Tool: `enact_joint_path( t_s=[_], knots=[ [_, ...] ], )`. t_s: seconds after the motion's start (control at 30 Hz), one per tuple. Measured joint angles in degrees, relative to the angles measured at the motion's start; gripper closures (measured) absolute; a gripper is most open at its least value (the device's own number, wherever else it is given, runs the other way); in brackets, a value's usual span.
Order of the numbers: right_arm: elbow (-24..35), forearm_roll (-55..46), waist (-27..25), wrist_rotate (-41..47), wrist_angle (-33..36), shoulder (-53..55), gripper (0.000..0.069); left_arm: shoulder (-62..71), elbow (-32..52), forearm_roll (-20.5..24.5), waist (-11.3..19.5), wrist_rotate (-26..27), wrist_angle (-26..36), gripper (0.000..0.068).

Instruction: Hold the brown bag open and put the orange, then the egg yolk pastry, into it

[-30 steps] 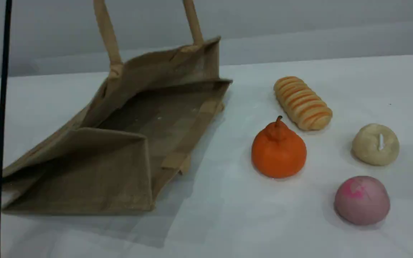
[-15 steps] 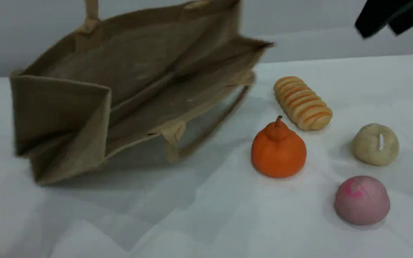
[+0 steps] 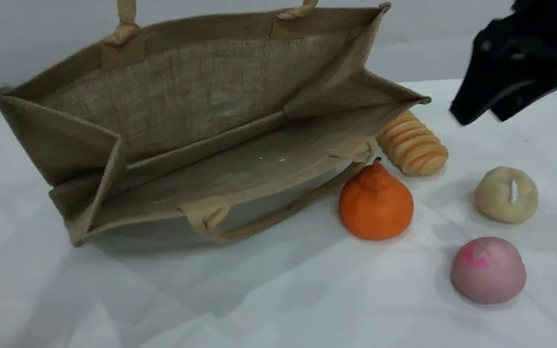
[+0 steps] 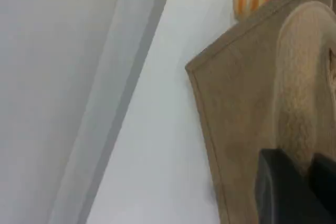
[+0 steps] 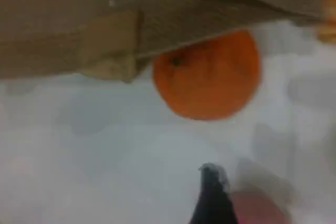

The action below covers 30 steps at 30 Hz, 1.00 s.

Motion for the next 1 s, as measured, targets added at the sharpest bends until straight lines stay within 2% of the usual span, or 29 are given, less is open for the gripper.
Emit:
enact_joint_path(
  t_s=[0.37,0.7,0.8,1.0],
  knots=[
    [0.0,0.0,8.6,-3.6,-11.0,7.4,0.0236,0.0,0.0,0.1,0.0,-1.9,0.0,0.0587],
    [-0.3,4.9,10.8,-8.5,-14.7,12.0,0.0236,0.0,0.0,6.0,0.7,-7.1,-0.7,0.0587],
    [-0.4,8.1,11.0,-11.6,-15.3,13.2,0.0236,0.0,0.0,6.0,1.8,-7.7,-1.2,0.0587],
    [-0.4,13.5,11.4,-16.9,-17.8,14.4,0.0236,0.1,0.0,6.0,1.8,-7.7,-1.7,0.0587]
  ],
)
